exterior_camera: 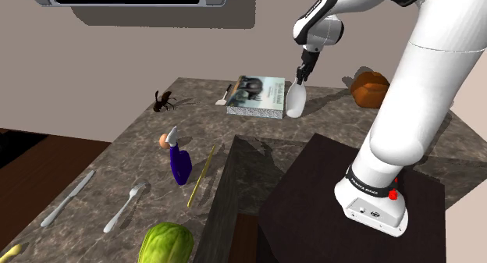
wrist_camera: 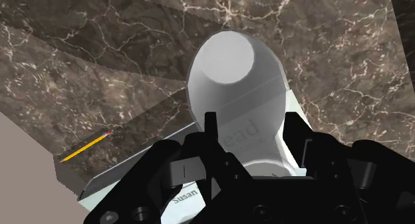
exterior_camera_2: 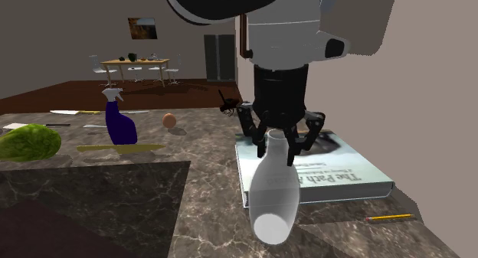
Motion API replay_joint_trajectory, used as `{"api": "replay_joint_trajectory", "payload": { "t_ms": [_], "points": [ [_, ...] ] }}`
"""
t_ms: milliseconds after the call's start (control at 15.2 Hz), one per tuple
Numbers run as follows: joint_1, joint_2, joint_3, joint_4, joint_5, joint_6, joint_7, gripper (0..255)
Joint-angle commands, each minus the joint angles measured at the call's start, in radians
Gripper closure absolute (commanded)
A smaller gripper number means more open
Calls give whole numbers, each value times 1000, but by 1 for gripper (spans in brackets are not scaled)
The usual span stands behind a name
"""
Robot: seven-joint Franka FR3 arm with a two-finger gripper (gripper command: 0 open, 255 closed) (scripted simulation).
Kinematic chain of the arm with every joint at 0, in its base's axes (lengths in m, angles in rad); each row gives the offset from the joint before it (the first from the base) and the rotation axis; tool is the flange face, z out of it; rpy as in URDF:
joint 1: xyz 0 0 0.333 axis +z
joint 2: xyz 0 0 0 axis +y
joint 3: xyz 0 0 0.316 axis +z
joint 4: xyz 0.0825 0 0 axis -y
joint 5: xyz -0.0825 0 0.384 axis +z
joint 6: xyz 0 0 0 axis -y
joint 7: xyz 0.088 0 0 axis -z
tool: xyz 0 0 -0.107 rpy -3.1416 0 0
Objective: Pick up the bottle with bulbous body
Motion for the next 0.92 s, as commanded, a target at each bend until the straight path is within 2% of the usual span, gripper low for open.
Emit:
{"api": "replay_joint_trajectory", "payload": {
  "t_ms": [0,858],
  "points": [
    [2,-11,-1,3,-13,-12,11,255],
    [6,-131,5,85,-137,-177,108,255]
  ]
}}
